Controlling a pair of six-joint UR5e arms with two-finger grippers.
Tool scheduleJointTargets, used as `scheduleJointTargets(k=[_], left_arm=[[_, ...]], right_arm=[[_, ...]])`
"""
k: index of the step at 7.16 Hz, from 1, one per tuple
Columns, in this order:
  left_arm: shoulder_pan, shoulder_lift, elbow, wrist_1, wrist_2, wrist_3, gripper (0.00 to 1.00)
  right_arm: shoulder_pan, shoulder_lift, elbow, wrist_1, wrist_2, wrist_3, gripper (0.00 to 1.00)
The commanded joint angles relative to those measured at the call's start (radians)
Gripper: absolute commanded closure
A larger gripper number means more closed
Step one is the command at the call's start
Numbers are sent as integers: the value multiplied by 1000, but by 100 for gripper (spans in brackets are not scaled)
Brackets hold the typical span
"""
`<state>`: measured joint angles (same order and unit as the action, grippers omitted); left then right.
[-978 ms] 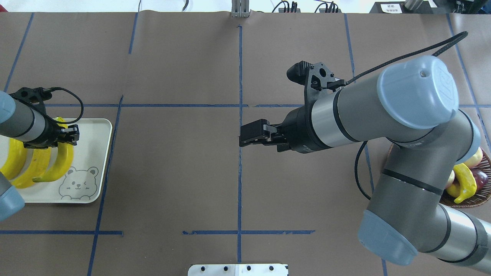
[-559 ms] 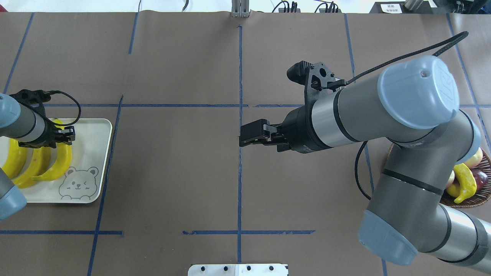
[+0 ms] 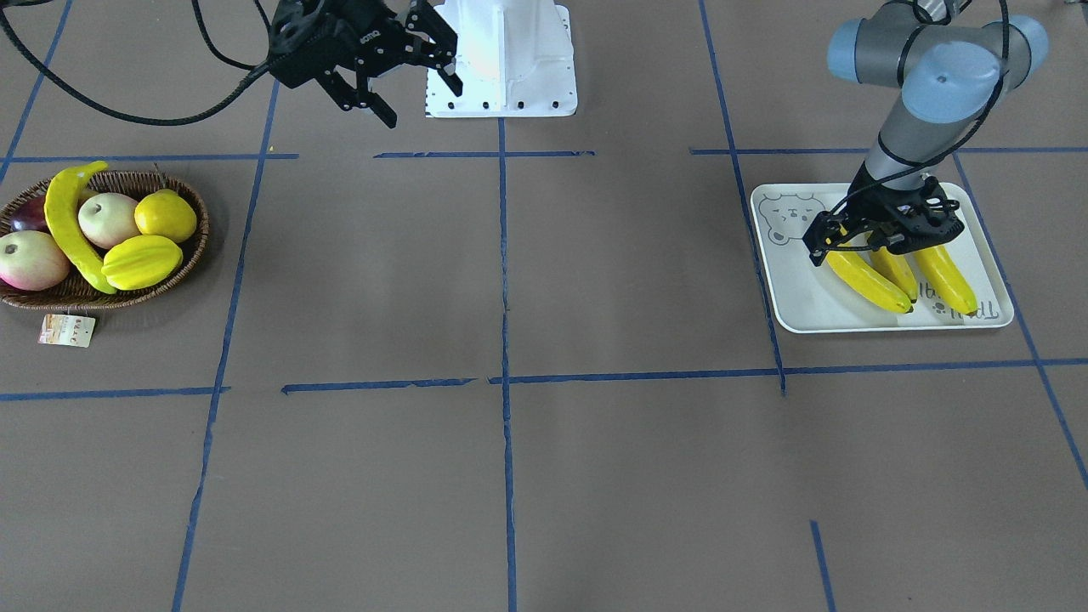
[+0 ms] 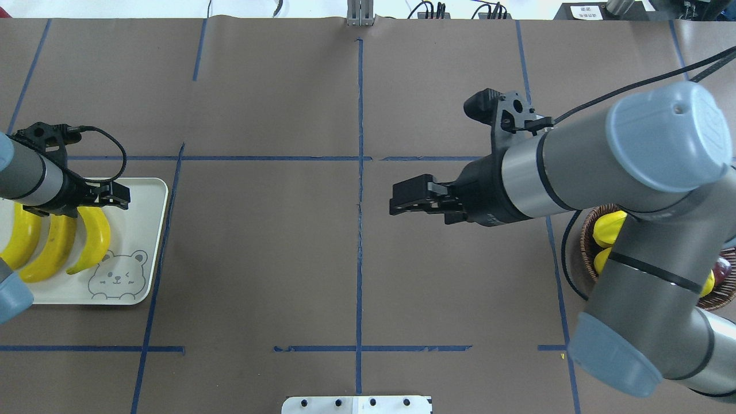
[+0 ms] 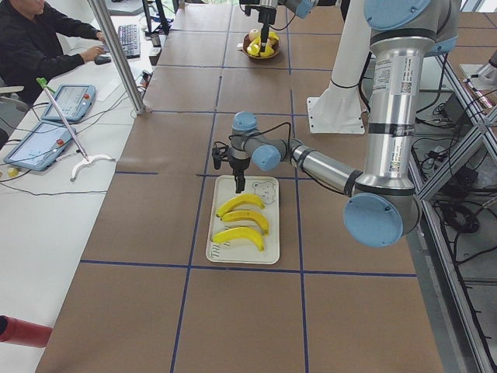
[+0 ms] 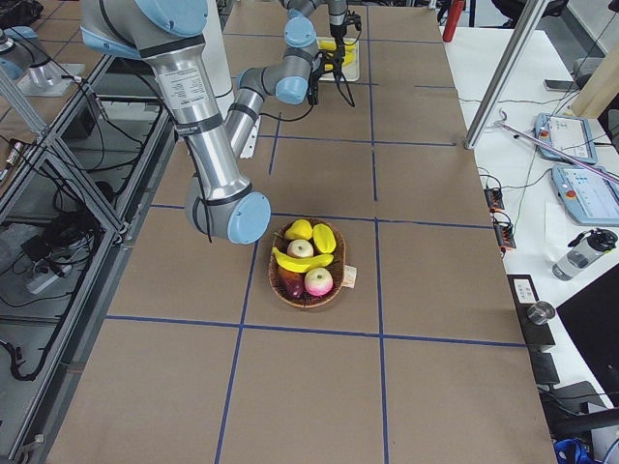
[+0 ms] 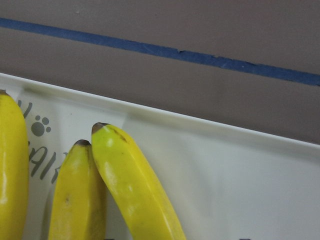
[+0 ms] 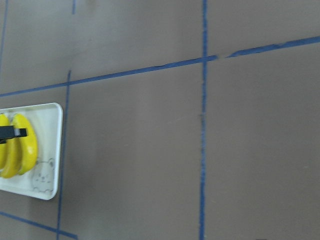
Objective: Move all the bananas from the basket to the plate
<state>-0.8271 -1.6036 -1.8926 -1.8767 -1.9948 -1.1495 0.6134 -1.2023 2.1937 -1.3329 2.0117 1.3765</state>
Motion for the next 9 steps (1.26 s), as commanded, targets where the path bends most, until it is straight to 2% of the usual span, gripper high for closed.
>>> scheduleJointTargets(k=[1, 3, 4, 5, 7, 9], left_arm=[[-38, -59, -55, 4, -116, -27, 0], [-34, -125, -56, 4, -119, -146, 0], [-29, -148, -54, 5, -119, -188, 0], [-27, -156, -56, 5, -119, -196, 0], [-26, -162, -54, 5, -117, -199, 0], [-21, -180, -54, 5, -116, -234, 0]], right_arm=[[70, -260, 79, -2, 1, -20, 0], [135, -472, 116, 14, 19, -203, 0], [228, -553, 115, 37, 101, -297, 0], [340, -606, 50, 126, 228, -365, 0], [506, -675, -197, 440, 448, -421, 0], [526, -691, -309, 455, 453, -421, 0]])
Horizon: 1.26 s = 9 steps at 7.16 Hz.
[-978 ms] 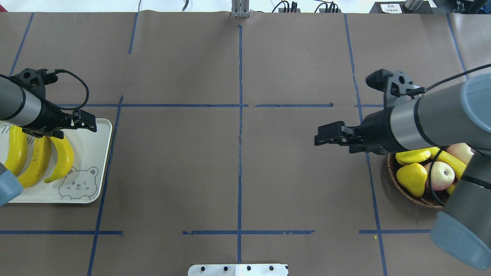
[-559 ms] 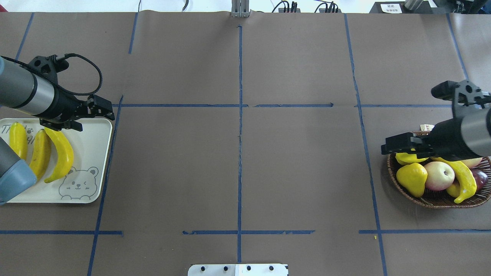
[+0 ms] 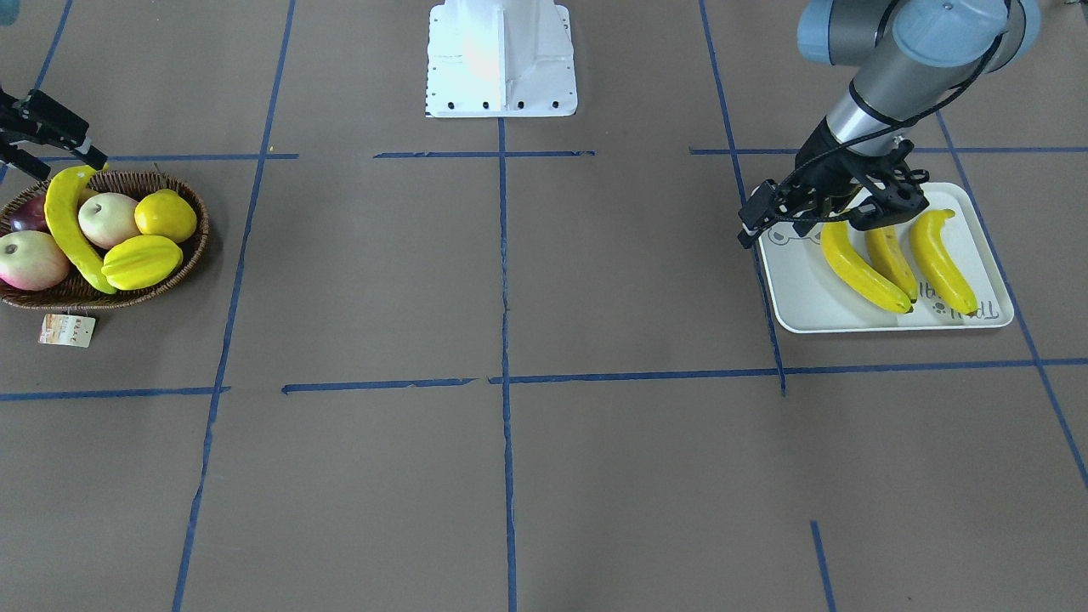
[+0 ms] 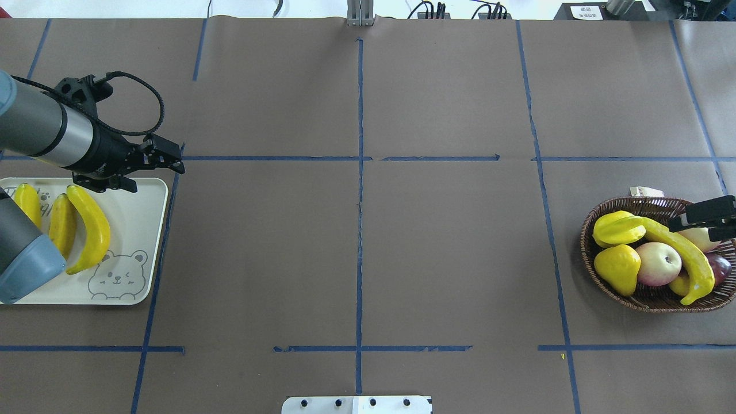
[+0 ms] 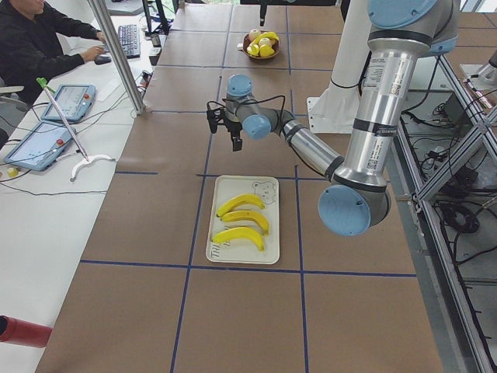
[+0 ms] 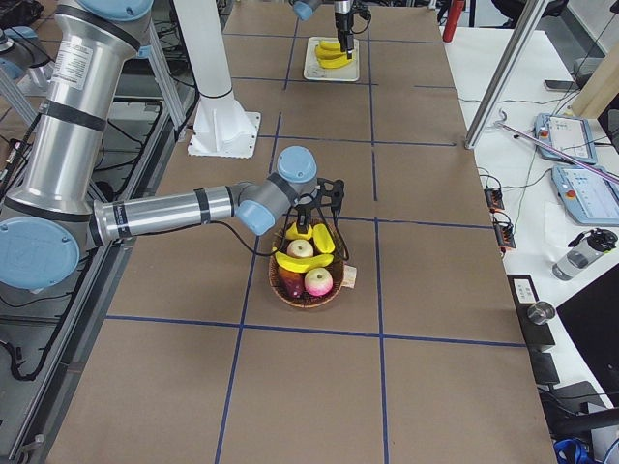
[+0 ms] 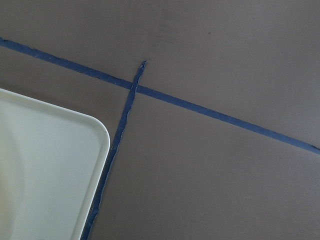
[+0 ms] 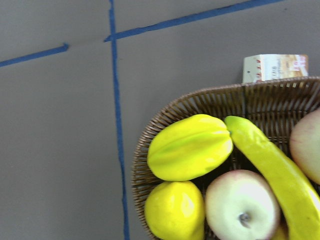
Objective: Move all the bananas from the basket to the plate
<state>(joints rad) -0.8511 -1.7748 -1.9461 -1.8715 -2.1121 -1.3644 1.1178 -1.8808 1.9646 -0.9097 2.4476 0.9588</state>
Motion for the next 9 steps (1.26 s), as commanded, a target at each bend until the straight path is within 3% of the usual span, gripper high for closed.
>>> scheduleJointTargets(k=[1, 2, 9], left_arm=[[16, -11, -2, -2, 6, -37, 0], [27, -11, -2, -2, 9, -39, 0], [37, -18, -2, -2, 12, -42, 0]], right_arm=[[20, -12, -113, 28, -7, -2, 0], [19, -20, -128, 26, -43, -2, 0], [-95, -50, -156, 31, -68, -6, 0]])
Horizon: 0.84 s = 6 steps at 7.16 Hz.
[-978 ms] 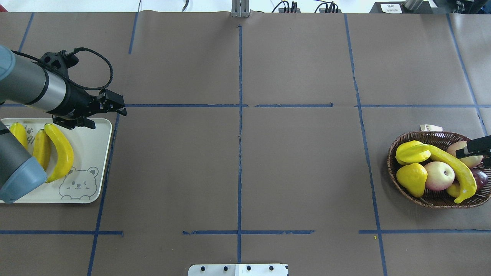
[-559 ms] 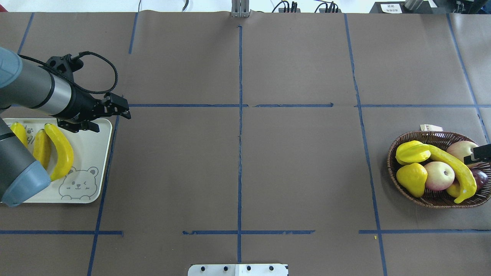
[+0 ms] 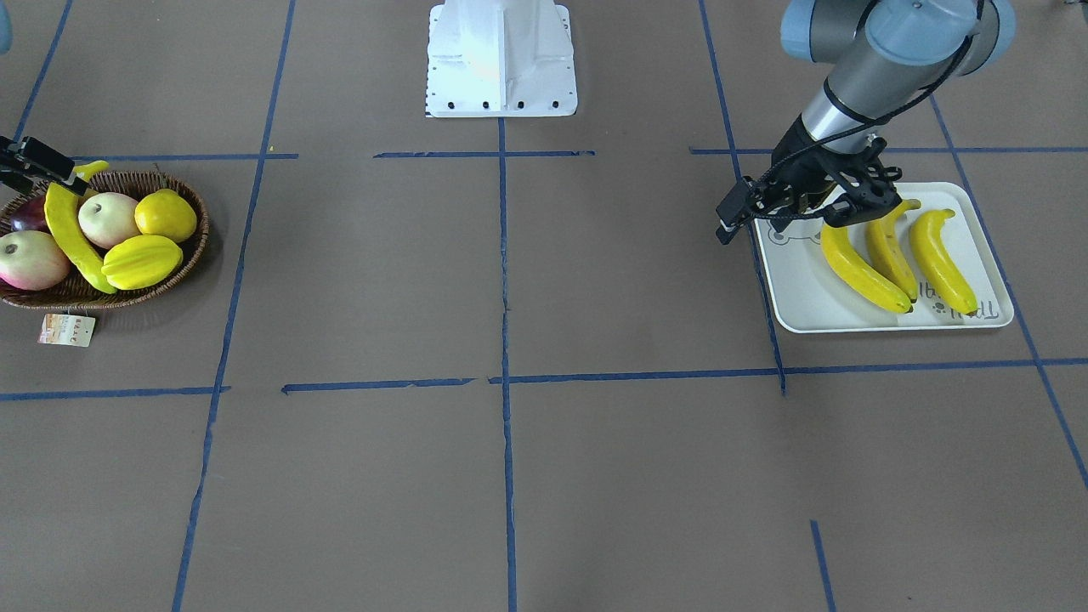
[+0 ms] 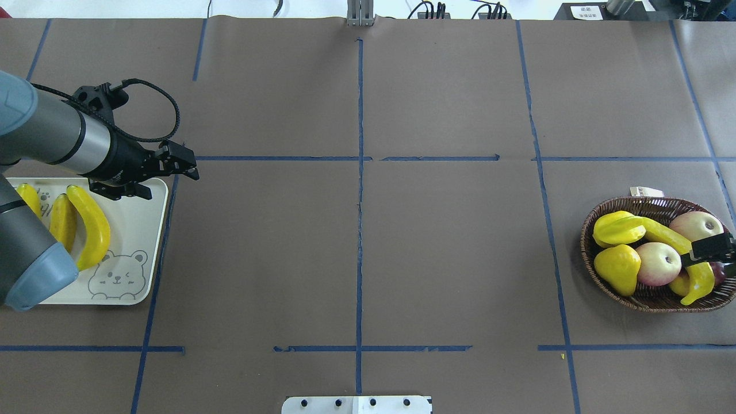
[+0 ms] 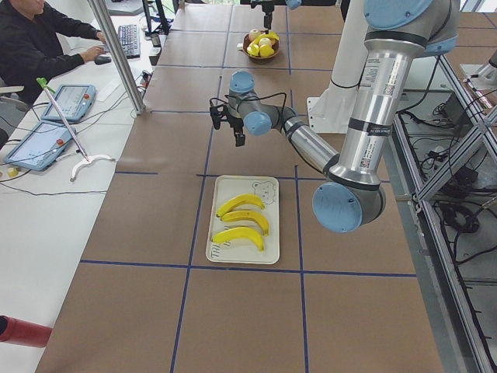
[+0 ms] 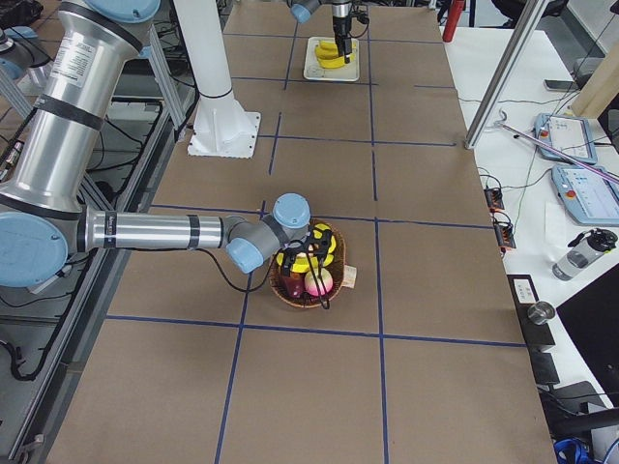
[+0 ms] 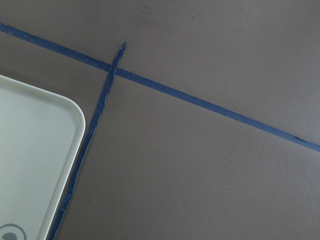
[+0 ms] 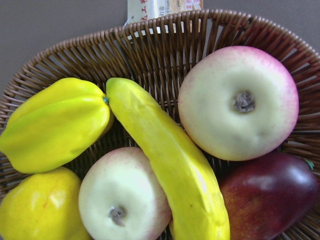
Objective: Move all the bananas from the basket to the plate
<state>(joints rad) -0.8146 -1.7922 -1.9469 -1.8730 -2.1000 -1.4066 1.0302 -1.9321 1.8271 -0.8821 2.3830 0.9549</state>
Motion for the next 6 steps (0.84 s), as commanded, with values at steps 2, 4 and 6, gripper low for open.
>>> scheduleJointTargets(k=[2, 4, 6], left_arm=[[0, -1, -3, 0, 0, 0, 0], [0, -3, -3, 0, 0, 0, 0], [0, -1, -3, 0, 0, 0, 0]], right_arm=[[-9, 4, -28, 2, 2, 1, 0], [-15, 1, -29, 2, 1, 1, 2], [-15, -1, -34, 2, 2, 1, 24]])
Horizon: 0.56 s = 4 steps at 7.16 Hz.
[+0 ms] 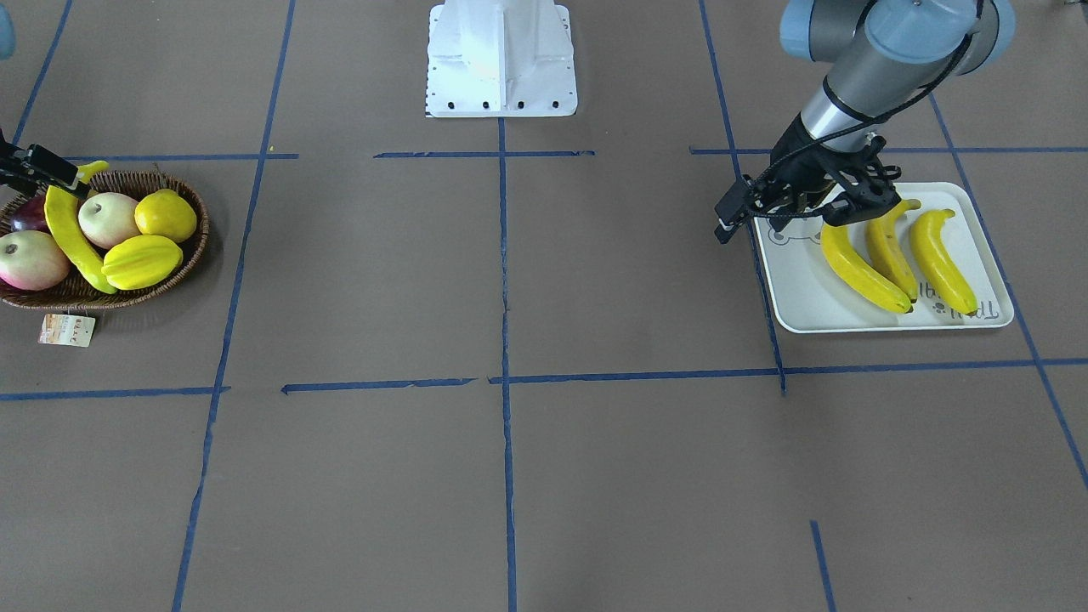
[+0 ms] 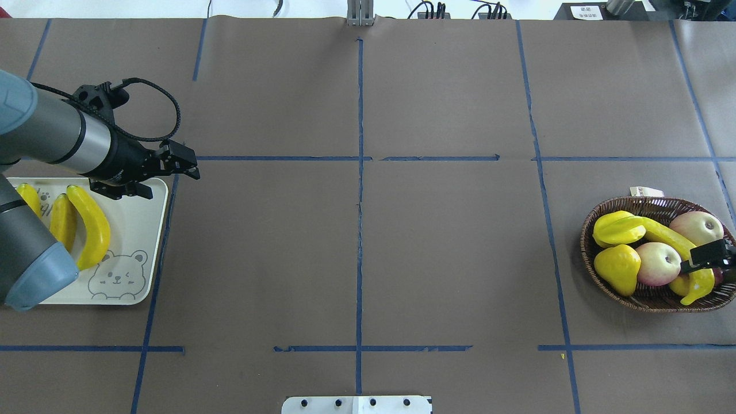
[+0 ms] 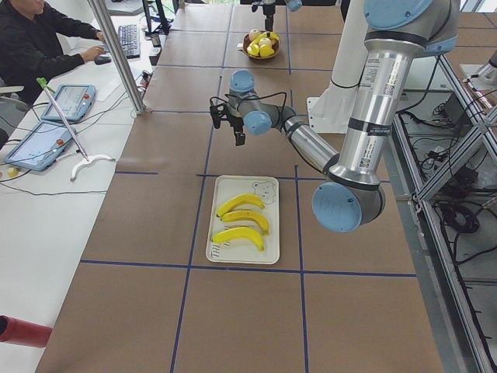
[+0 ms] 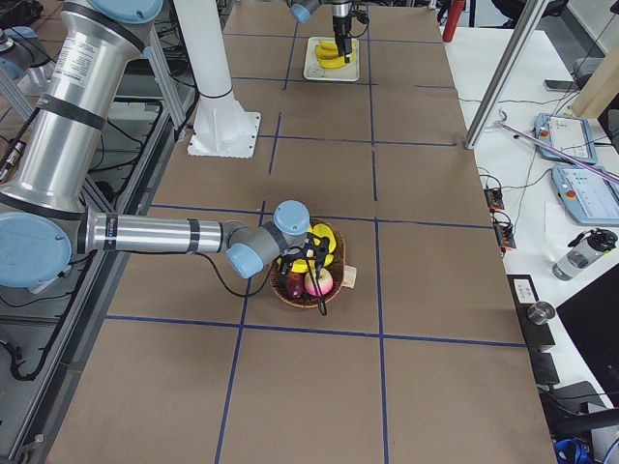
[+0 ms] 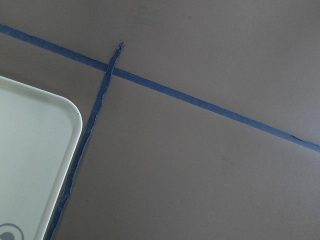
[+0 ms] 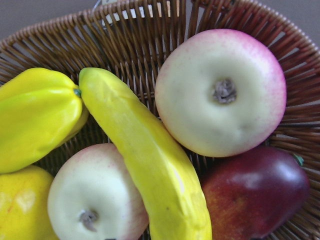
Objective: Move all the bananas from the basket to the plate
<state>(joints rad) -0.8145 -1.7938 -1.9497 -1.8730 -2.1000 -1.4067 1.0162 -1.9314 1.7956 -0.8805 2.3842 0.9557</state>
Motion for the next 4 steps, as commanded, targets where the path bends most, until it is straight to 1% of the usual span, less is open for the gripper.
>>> scheduleJointTargets(k=[1, 2, 3, 4], left_arm=[[0, 1, 0, 0, 0, 0, 0], [0, 1, 0, 0, 0, 0, 0], [0, 2, 0, 0, 2, 0, 0], [0, 1, 2, 0, 0, 0, 0]], right_arm=[[-2, -1, -2, 1, 1, -3, 49], [-1, -1, -1, 3, 4, -5, 73], [-2, 0, 2, 3, 4, -6, 87], [-2, 2, 8, 3, 7, -2, 99]])
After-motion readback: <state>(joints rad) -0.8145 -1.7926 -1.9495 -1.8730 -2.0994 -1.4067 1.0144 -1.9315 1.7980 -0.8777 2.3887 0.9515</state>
